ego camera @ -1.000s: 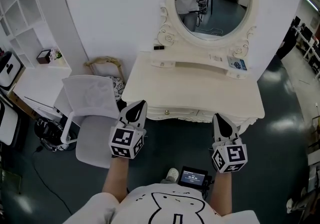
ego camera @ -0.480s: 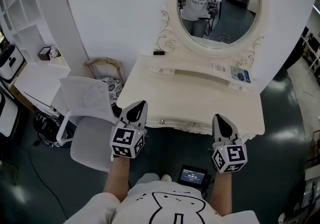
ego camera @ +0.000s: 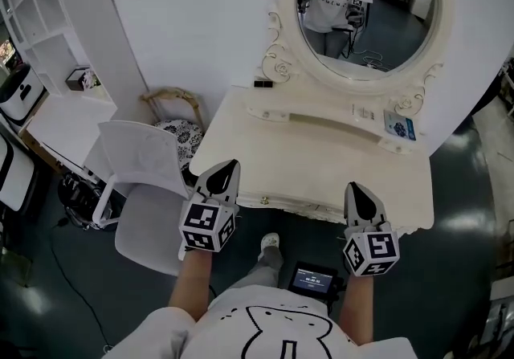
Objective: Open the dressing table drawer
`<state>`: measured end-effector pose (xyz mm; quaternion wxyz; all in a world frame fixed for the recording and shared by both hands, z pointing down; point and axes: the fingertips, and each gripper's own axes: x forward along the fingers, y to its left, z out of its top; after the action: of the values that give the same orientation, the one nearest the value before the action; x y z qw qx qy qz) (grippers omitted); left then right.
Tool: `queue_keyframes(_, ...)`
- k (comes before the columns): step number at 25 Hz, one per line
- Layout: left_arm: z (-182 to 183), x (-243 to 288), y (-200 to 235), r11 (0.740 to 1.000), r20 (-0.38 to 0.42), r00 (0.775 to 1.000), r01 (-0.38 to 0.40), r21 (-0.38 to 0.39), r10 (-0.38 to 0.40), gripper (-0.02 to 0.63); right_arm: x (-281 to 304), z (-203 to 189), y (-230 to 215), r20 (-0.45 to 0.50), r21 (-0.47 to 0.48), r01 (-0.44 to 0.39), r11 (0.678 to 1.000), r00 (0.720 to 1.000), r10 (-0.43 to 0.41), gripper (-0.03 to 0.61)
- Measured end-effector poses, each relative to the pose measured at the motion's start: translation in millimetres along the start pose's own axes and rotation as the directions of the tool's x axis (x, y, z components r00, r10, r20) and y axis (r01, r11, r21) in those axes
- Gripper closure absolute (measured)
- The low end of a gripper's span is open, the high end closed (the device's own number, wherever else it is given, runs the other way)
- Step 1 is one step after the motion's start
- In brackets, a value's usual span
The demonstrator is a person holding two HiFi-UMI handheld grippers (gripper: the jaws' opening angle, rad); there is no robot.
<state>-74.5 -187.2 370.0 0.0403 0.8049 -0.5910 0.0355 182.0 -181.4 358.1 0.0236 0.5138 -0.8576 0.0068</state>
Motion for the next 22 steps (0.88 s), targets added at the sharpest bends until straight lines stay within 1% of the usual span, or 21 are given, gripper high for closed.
queue_keyframes(6,3,47,6,1.000,0.007,1.000,0.012,-0.011,-0.012,0.611,36,-1,-22,-0.008,-0.013,-0.010,1.000,1.000,0.010,0.558)
queue_keyframes(12,6,102,16,0.999,0.012,1.000,0.017,-0.027,-0.016,0.611,80,8,-60,-0.014,-0.033,0.000,0.999,1.000,-0.001,0.558)
queue_keyframes(16,5,136,29,0.999,0.007,1.000,0.015,-0.047,-0.015,0.611,112,8,-77,-0.023,-0.039,0.004,0.999,1.000,-0.005,0.558)
queue_keyframes(22,8,177,52,0.998,0.007,1.000,-0.002,-0.068,0.002,0.611,153,2,-97,-0.064,-0.047,0.001,0.999,0.998,-0.004,0.558)
